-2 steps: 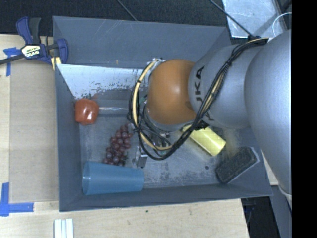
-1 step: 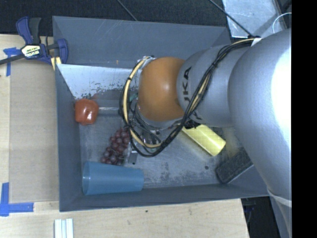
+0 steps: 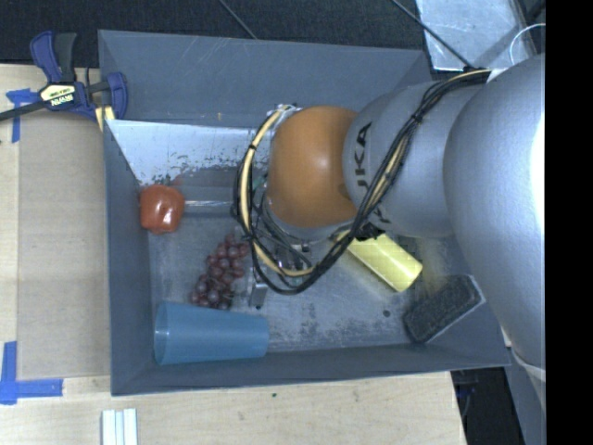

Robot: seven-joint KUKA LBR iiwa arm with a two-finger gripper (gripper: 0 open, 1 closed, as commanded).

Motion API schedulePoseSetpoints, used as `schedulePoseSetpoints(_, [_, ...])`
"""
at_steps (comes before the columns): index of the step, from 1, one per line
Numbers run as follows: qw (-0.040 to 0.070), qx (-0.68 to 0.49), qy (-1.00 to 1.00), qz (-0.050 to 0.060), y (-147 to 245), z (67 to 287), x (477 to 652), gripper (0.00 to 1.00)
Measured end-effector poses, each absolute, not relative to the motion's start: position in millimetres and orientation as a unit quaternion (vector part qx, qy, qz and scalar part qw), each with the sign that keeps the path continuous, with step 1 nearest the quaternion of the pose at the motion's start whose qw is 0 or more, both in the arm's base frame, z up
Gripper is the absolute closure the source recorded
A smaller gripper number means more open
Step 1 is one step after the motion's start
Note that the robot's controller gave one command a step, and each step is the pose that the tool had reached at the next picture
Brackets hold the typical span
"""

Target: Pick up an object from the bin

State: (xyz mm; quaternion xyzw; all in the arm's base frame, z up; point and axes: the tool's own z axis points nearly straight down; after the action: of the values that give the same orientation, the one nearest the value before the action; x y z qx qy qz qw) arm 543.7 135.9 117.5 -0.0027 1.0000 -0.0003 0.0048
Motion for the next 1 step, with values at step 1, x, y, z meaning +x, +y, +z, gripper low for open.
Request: schedulePoseSetpoints(1, [0.008, 0.017, 1.000, 0.002, 141.2, 102.2, 554.3, 0.00])
